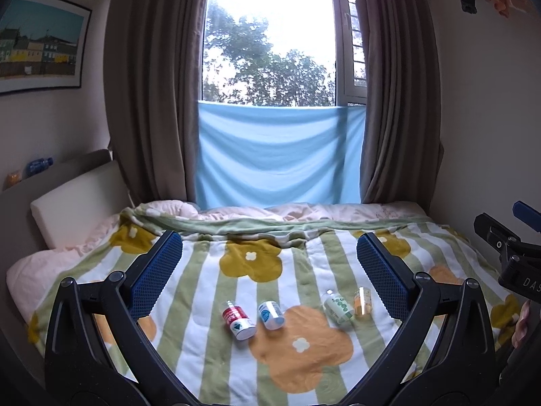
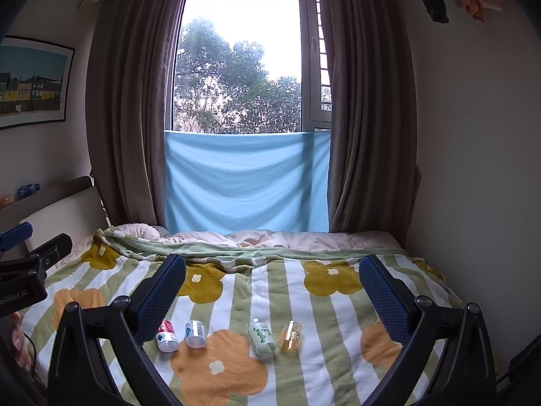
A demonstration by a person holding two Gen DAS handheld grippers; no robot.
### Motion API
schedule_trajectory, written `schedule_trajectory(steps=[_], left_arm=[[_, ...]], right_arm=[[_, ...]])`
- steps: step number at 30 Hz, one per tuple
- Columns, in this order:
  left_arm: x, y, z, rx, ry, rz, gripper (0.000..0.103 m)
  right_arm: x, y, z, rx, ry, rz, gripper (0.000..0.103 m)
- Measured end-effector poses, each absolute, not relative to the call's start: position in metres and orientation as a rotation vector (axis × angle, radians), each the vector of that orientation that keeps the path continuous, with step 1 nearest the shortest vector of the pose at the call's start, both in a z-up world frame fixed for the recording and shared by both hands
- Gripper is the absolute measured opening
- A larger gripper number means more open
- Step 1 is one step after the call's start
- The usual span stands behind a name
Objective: Flip cup upside down
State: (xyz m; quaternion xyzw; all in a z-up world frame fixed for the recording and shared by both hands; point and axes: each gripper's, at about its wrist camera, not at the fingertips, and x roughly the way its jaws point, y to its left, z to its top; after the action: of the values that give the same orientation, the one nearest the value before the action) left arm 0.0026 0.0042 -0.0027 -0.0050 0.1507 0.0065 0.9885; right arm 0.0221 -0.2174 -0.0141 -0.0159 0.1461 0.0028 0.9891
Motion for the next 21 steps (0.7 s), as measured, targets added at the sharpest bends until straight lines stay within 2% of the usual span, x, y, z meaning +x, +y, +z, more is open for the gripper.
schedule_trajectory(steps=[21], left_arm=[[0.0022,0.0009,-0.0004,0.005,0.299,-0.007,0.103]], right_arm=[[0.0244,-0.2199,-0.0146,-0.022,0.307,0.002,0.102]])
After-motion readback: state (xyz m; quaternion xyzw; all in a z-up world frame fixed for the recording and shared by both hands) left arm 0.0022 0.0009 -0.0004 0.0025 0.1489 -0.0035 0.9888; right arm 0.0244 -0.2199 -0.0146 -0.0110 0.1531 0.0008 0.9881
